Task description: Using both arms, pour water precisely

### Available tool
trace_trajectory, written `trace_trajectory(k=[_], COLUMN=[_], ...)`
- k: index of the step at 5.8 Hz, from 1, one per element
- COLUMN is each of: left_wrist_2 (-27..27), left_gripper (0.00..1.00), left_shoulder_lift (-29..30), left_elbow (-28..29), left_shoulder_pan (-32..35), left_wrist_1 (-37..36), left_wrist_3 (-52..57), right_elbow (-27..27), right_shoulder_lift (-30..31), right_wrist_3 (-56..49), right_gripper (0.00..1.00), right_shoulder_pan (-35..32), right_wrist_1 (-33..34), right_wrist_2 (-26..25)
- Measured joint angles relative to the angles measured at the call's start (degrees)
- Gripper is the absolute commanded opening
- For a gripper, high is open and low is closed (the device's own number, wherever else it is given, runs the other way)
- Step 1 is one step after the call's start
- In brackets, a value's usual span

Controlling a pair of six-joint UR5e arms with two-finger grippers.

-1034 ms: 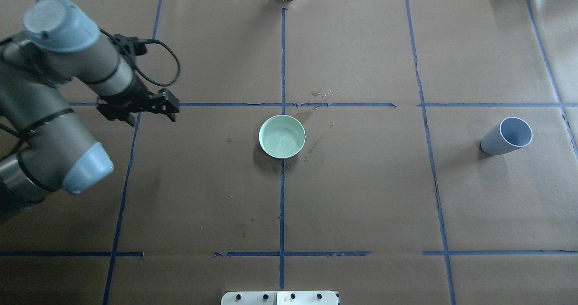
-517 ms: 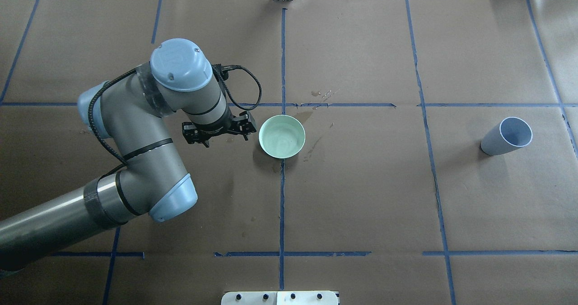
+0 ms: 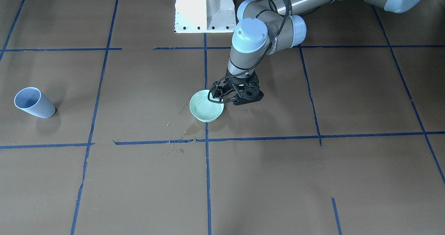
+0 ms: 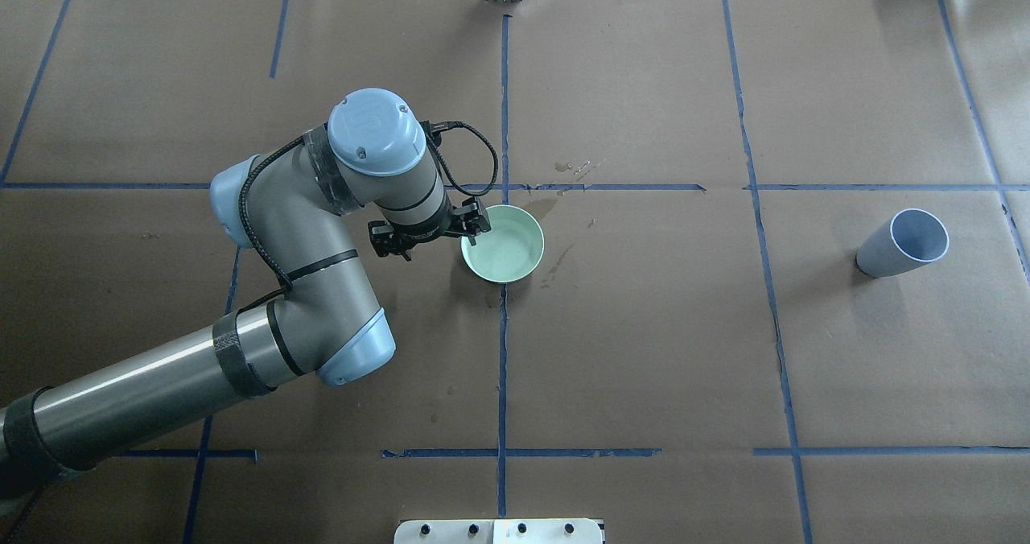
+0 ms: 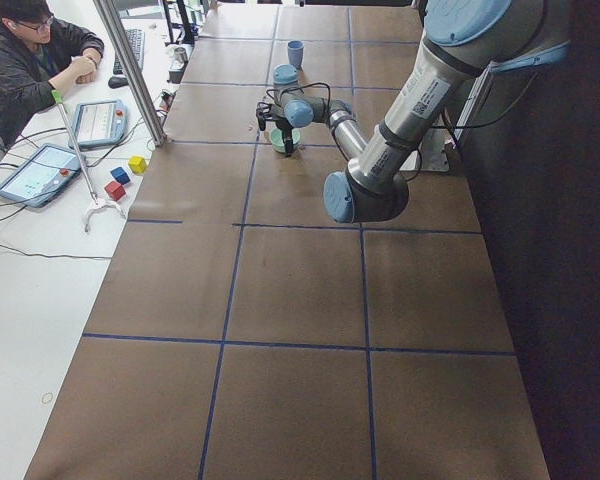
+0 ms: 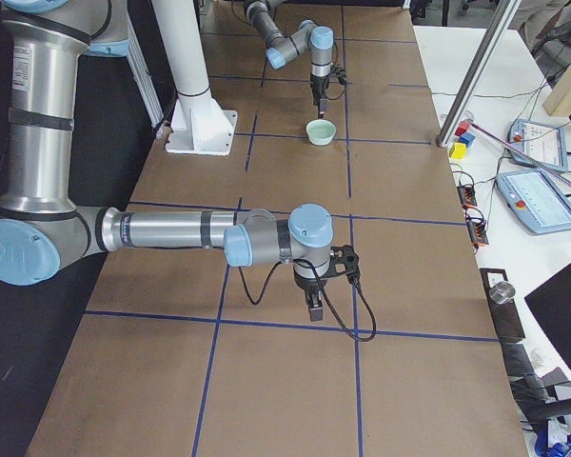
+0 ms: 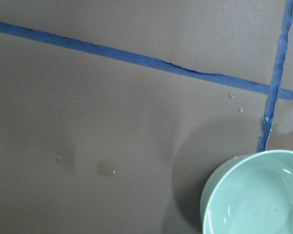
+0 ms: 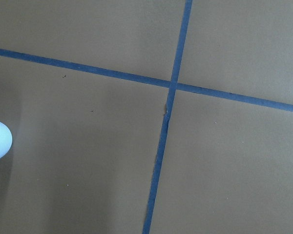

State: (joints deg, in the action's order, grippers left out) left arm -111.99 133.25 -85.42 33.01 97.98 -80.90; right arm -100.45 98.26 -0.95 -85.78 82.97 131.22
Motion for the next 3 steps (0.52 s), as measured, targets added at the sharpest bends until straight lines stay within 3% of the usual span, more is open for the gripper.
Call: trace_trajectory(k=[1, 3], left_wrist_2=[0.4, 0.6], left_gripper=[0.81, 0.69], left_shoulder_lift=[0.2, 0.4], left_elbow=[0.6, 1.5], left_shoulder_pan=[-0.6, -1.3], left_wrist_1=[1.1, 3.3], left_wrist_3=[-0.5, -2.2], right_elbow=[0.0, 0.0], right_shoulder_lift=[0.0, 0.1], right_wrist_3=[0.0, 0.0], right_gripper=[1.0, 1.0], right_shoulder_pan=[0.0, 0.0], right_wrist_1=[0.0, 0.0], right_wrist_2=[0.0, 0.0])
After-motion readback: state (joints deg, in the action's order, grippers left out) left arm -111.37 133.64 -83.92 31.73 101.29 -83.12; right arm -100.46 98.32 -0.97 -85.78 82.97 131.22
